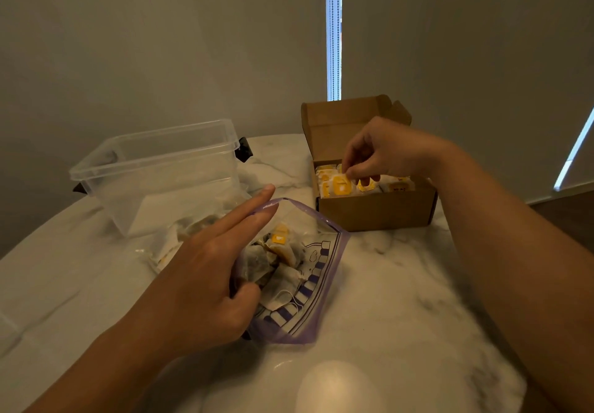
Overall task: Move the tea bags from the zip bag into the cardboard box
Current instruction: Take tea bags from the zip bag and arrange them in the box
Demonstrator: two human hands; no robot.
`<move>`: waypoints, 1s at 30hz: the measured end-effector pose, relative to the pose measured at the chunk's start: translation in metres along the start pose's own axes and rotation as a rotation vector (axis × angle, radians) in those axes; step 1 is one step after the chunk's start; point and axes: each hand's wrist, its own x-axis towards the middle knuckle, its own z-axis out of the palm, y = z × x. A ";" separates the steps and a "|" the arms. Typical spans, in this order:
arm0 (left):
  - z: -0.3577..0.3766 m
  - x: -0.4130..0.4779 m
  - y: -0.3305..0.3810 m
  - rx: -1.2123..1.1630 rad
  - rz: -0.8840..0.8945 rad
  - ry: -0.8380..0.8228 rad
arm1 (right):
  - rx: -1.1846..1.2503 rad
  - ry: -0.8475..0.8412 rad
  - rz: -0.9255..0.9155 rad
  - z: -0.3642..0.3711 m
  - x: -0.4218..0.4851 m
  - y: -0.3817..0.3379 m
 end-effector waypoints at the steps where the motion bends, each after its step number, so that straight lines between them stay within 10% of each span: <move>1: 0.000 0.000 0.000 0.001 0.004 0.002 | -0.055 -0.009 0.018 0.004 0.004 0.001; 14: 0.000 0.002 -0.001 0.027 0.035 0.021 | -0.150 0.443 -0.062 0.017 -0.032 -0.022; 22: -0.002 0.005 0.001 -0.006 0.032 -0.034 | 0.036 -0.155 -0.347 0.050 -0.087 -0.093; 30: -0.001 0.005 0.000 -0.012 0.037 -0.031 | -0.421 -0.203 -0.459 0.114 -0.067 -0.104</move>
